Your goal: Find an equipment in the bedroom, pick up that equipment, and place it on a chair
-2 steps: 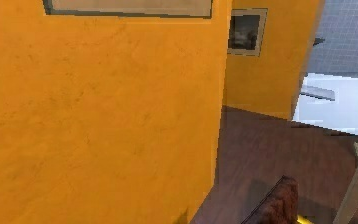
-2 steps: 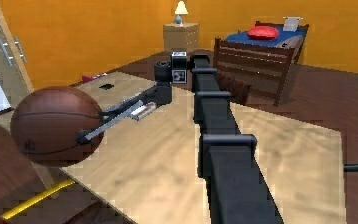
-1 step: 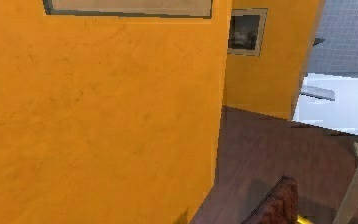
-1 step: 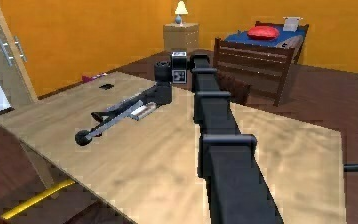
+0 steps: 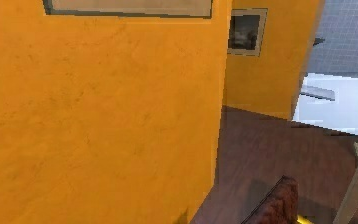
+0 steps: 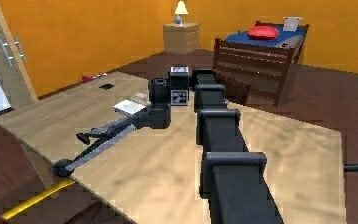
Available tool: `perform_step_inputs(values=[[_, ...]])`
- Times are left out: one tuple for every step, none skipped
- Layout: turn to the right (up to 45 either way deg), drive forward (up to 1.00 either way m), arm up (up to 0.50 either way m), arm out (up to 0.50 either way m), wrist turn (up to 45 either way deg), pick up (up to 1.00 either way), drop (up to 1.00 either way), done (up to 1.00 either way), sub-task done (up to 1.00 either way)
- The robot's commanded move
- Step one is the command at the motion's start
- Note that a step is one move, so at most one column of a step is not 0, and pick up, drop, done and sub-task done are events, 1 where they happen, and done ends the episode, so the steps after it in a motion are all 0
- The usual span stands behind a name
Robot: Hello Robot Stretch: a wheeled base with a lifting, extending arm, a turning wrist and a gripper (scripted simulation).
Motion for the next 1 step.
perform_step_inputs(values=[[0.0,0.00,0.00,0.00,0.0,0.00,0.00,1.00,0.00]])
